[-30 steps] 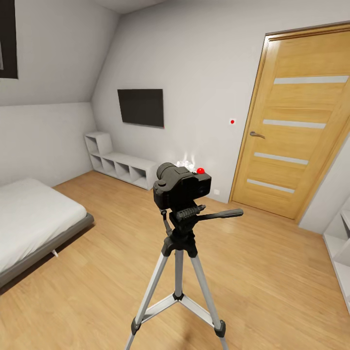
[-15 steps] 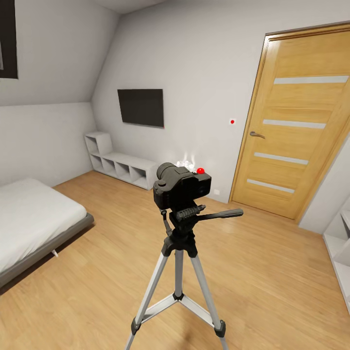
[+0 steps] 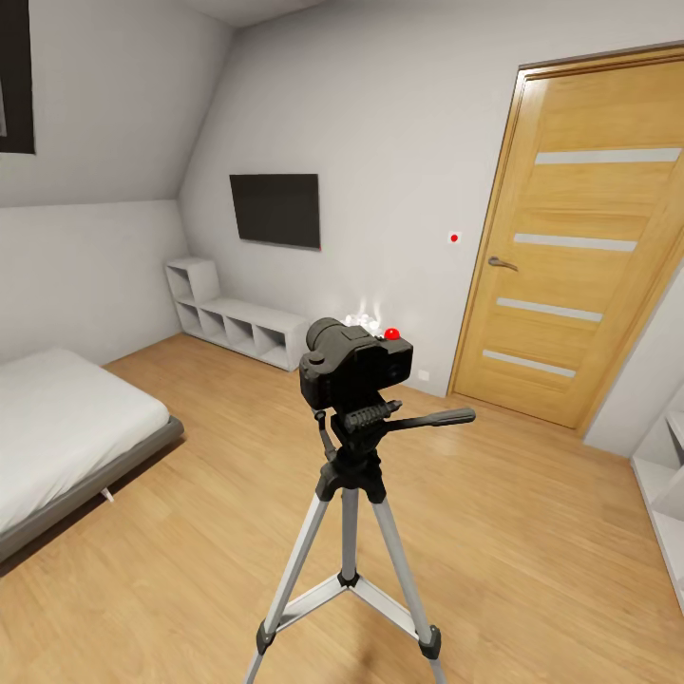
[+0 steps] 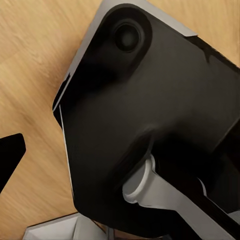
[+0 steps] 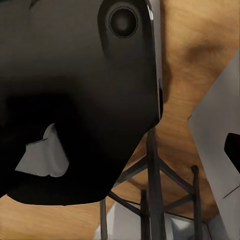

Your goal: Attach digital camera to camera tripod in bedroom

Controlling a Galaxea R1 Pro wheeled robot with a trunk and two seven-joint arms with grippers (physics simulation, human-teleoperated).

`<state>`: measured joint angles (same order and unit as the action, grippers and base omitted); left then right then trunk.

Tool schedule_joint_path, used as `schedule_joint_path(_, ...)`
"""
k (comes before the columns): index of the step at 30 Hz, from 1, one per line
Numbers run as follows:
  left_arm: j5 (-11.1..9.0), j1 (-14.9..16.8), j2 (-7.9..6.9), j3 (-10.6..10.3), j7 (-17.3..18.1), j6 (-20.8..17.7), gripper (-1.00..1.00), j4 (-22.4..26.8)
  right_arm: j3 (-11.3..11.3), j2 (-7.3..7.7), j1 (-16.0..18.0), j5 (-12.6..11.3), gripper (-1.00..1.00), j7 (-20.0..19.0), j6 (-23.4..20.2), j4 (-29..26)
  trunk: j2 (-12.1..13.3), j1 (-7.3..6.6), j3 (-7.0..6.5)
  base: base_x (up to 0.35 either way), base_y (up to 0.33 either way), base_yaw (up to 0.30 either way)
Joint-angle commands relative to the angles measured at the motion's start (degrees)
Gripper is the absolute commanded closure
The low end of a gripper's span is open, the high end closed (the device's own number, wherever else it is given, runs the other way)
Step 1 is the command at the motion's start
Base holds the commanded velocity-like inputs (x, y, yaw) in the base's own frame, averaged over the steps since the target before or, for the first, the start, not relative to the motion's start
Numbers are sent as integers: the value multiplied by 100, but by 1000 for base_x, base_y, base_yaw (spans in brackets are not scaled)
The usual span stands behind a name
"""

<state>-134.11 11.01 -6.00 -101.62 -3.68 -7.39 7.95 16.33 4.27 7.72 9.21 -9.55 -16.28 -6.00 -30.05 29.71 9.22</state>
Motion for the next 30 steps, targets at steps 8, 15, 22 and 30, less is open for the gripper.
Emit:
schedule_joint_path(8,-19,7,-7,-15,-32,1,-100,21,46,-10,1,63,-100,-29,-33,-9,-9,2,10,0,0,0)
schedule_joint_path(15,-18,7,-6,-15,-33,1,-100,22,46,-19,1,63,-100,-29,-33,-7,-9,2,10,0,0,0)
schedule_joint_path(22,-18,7,-6,-15,-31,1,-100,22,46,-18,1,63,-100,-29,-33,-9,-9,2,10,0,0,0)
schedule_joint_path(30,-18,7,-6,-15,-31,1,-100,21,46,-15,1,63,-100,-29,-34,-7,-9,2,10,0,0,0)
